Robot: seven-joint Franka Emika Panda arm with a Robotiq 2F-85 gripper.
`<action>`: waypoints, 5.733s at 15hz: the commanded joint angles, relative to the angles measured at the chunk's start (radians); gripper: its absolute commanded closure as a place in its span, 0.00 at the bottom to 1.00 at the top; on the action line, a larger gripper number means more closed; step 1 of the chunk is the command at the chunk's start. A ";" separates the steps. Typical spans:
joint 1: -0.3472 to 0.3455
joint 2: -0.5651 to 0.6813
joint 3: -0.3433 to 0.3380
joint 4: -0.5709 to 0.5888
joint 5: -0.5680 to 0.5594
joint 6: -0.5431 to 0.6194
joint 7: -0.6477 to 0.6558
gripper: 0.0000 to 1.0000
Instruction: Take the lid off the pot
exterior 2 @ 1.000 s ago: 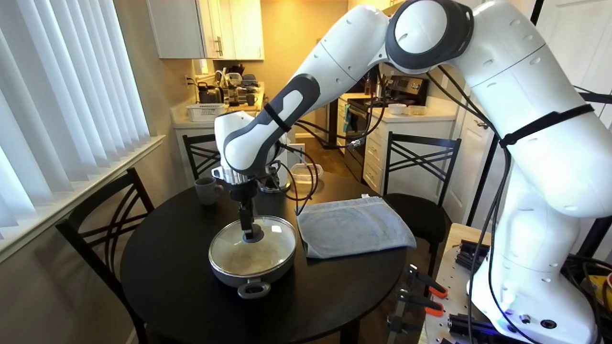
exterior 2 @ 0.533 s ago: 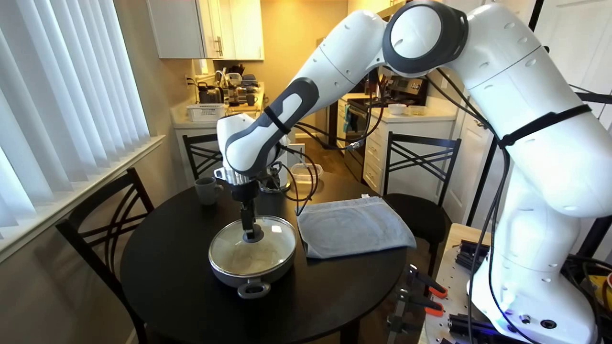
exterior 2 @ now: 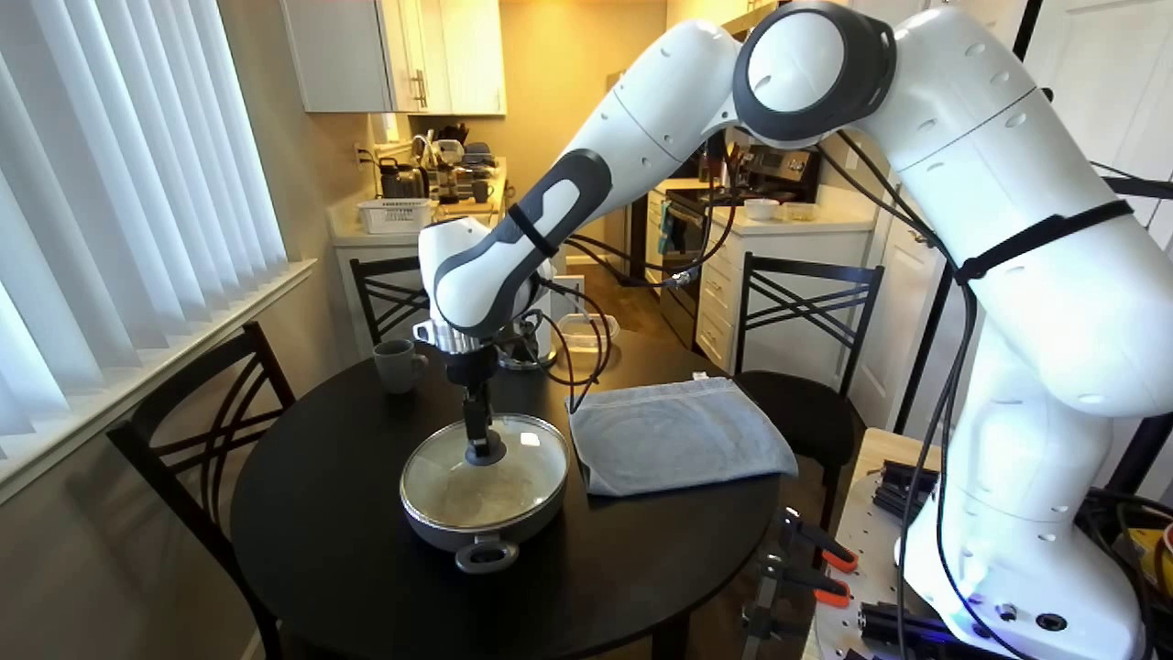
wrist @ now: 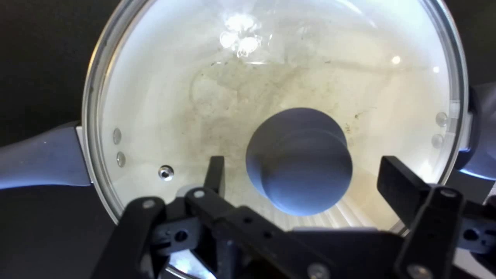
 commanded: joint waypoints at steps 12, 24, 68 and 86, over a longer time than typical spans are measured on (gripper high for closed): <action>-0.002 0.013 0.002 -0.004 -0.023 0.020 -0.020 0.51; 0.002 -0.088 -0.008 -0.112 -0.041 0.115 0.021 0.67; -0.064 -0.316 -0.378 -0.758 0.158 0.551 0.698 0.67; 0.027 -0.348 -0.361 -0.733 0.109 0.572 0.742 0.00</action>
